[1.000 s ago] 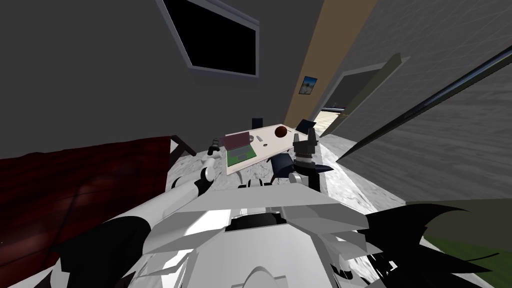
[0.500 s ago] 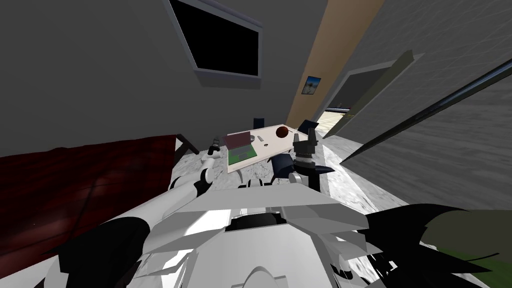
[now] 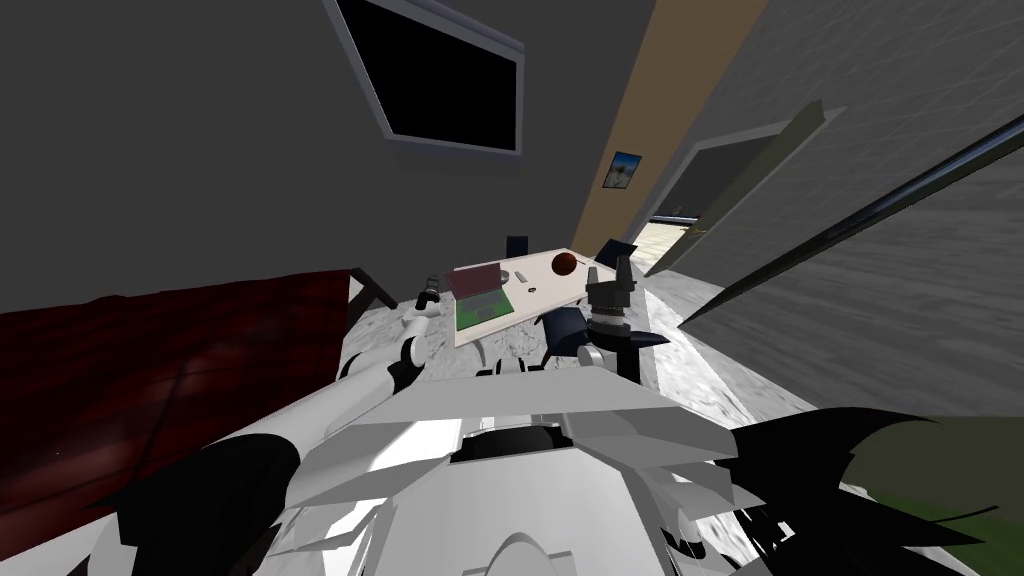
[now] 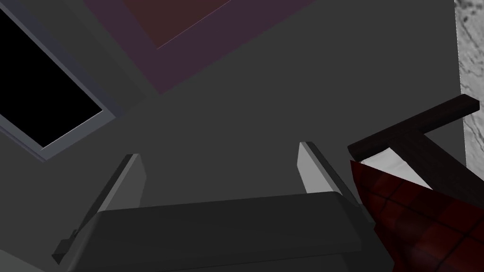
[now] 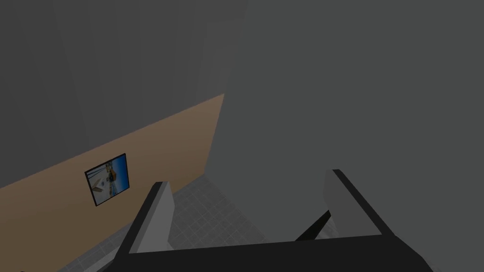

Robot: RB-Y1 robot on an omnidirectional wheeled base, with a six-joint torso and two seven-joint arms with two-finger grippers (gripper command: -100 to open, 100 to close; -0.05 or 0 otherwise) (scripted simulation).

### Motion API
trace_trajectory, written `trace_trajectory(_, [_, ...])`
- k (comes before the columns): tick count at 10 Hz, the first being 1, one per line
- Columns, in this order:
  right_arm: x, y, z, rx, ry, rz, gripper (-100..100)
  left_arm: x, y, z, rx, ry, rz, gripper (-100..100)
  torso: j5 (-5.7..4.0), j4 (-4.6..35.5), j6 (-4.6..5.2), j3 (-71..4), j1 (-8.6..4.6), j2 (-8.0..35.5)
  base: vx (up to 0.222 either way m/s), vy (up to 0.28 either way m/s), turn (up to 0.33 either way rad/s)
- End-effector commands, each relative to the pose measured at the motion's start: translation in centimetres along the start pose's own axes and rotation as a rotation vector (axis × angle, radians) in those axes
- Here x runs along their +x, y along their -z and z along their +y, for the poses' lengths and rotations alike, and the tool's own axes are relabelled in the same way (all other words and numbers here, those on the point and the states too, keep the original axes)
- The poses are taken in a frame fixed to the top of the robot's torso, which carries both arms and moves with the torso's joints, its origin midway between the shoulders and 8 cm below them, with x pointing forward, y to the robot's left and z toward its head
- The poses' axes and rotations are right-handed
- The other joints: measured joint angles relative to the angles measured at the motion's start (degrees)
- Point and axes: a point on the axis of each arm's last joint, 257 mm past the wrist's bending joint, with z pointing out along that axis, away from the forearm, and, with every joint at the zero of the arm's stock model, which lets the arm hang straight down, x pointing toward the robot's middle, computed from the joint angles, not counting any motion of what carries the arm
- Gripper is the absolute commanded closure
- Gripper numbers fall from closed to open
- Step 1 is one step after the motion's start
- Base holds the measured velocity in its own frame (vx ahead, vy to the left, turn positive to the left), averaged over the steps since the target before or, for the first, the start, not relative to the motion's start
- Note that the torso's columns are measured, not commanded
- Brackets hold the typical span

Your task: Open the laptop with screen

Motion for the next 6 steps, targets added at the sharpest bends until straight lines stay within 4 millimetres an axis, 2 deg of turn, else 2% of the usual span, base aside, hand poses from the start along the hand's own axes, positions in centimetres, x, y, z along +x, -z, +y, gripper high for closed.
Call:
trace_trajectory(1, [0.0, 0.0, 0.0, 0.000, 0.000, 0.000, 0, 0.0, 0.0, 0.0, 0.000, 0.000, 0.000, -100, 0.01, 0.0, -0.02, 0.0, -0.01, 0.0, 0.000, 0.000, 0.000])
trace_trajectory(2, [0.0, 0.0, 0.0, 0.000, 0.000, 0.000, 0, 0.0, 0.0, 0.0, 0.000, 0.000, 0.000, 100, 0.00, 0.0, -0.02, 0.0, -0.02, 0.0, 0.000, 0.000, 0.000])
trace_trajectory(3, [0.0, 0.0, 0.0, 0.000, 0.000, 0.000, 0, 0.5, 1.0, 0.6, 0.022, -0.001, -0.009, 100, 0.00, 0.0, -0.01, 0.0, -0.01, 0.0, 0.007, 0.007, -0.018])
trace_trajectory(4, [0.0, 0.0, 0.0, 0.000, 0.000, 0.000, 0, 0.3, 1.0, 0.2, 0.037, -0.001, -0.015, 100, 0.02, 0.0, -0.02, 0.0, 0.02, 0.0, 0.004, 0.005, -0.013])
trace_trajectory(5, [0.0, 0.0, 0.0, 0.000, 0.000, 0.000, 0, 0.9, 2.1, 1.3, 0.041, -0.002, -0.017, 100, 0.00, 0.0, -0.01, 0.0, 0.00, 0.0, 0.006, 0.007, -0.019])
trace_trajectory(6, [0.0, 0.0, 0.0, 0.000, 0.000, 0.000, 0, 0.6, 2.1, 0.6, 0.066, -0.002, -0.027, 100, 0.01, 0.0, -0.02, 0.0, 0.00, 0.0, 0.007, 0.008, -0.016])
